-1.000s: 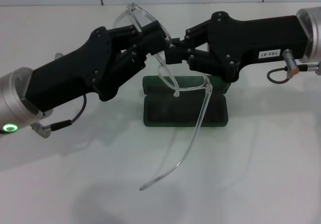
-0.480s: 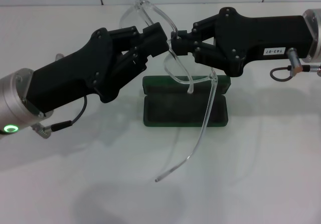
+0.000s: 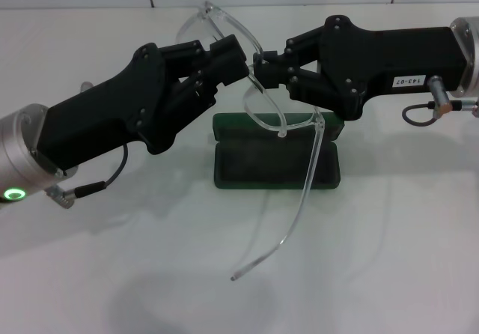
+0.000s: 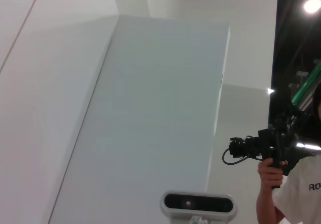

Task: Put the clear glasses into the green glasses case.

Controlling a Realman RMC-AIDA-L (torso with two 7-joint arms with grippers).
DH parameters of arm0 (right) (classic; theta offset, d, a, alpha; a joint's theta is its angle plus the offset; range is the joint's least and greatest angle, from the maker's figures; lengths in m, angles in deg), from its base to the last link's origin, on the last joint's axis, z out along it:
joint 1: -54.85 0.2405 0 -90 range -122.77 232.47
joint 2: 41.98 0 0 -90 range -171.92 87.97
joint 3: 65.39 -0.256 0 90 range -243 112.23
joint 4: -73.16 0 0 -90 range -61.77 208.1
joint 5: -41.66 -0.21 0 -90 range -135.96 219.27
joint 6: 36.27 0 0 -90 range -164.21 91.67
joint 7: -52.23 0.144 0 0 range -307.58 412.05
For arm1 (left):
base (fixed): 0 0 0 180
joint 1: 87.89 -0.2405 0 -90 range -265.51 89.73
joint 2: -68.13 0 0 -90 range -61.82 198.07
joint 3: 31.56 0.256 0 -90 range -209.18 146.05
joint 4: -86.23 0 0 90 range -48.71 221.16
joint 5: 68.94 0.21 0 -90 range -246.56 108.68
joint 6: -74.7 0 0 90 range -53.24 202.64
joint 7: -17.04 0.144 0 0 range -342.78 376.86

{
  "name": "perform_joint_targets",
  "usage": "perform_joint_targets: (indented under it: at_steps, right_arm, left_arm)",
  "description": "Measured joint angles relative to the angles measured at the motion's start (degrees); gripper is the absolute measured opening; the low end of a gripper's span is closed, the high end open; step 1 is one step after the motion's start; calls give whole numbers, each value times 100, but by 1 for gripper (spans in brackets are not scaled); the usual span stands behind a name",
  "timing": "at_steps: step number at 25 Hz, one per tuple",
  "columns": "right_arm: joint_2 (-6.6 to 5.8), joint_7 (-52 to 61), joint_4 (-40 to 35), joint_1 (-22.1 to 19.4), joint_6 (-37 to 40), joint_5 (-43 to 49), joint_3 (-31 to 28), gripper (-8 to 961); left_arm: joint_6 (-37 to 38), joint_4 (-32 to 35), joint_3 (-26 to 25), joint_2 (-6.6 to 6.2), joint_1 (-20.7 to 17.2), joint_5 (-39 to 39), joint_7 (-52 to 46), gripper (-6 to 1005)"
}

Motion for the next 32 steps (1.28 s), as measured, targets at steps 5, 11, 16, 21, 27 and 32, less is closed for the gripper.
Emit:
perform_joint_targets:
  at_steps: [5,11,16,21,27,32]
  right_arm:
    - [1,0,0,-4,3,-43,-2,67]
    - [1,-28,0,-24,7,-71,-22,67]
    - [4,-54,6,-47,-11,-79,-25,67]
    - [10,-139,70,-58,-84,-79,-54,67]
    - [-17,-336,237,-102,-147,-148,-439,68]
    - [-42,-317,202,-264,441,-282,-1375,68]
  left_arm:
    - [-42,-18,-21,7,-16,-22,64,152]
    - [-151,-57,-28,18,-19,-25,76,152]
    - [-155,-73,-30,18,-14,-25,84,152]
    - [43,-58,-34,8,-15,-104,80,152]
    - [455,-28,-58,-46,-76,-215,28,151]
    - [464,-50,-160,-157,-244,-256,24,151]
